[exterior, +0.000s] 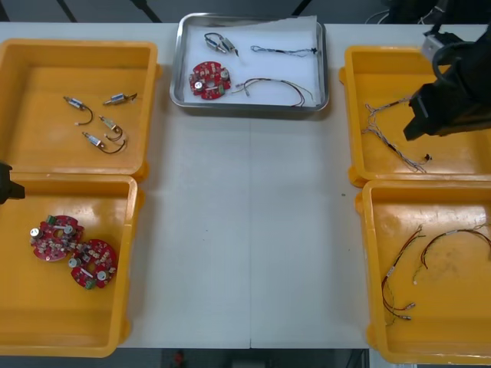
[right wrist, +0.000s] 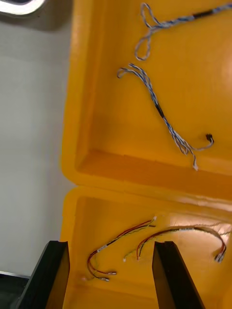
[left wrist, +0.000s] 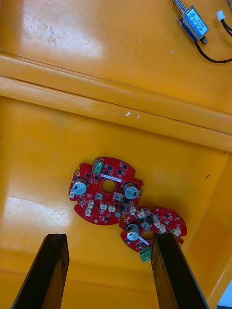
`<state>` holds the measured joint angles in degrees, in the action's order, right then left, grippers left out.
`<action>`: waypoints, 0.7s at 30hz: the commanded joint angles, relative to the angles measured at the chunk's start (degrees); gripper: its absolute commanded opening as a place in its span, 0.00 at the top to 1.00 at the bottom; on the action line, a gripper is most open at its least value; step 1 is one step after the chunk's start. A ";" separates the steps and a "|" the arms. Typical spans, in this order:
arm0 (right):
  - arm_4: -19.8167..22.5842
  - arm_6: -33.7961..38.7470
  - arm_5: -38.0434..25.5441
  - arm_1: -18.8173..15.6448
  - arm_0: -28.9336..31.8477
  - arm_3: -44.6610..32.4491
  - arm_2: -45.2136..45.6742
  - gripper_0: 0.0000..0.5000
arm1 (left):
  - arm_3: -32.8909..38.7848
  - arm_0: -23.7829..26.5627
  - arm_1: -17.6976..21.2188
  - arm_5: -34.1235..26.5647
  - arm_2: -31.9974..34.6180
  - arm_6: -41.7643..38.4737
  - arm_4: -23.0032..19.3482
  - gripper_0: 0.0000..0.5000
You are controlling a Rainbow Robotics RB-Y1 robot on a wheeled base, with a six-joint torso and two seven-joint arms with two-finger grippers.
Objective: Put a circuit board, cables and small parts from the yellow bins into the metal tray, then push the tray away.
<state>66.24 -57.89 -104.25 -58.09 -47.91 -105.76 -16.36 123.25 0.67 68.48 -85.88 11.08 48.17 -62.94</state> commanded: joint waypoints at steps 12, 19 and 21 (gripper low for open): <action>0.21 0.50 0.46 -4.23 24.88 -7.53 22.42 0.00 | 1.11 -1.11 1.92 0.54 1.05 5.88 -0.34 0.00; -2.43 -5.65 2.21 -4.14 30.07 -7.62 24.00 0.00 | 1.11 -1.11 1.92 0.54 1.05 5.88 -0.34 0.00; -3.04 -7.15 2.65 -4.14 30.68 -7.53 24.00 0.00 | 1.11 -1.11 1.92 0.54 1.05 5.88 -0.34 0.00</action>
<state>64.25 -61.87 -102.55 -59.79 -18.55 -111.86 6.06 123.27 0.67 68.48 -85.88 11.08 48.17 -62.94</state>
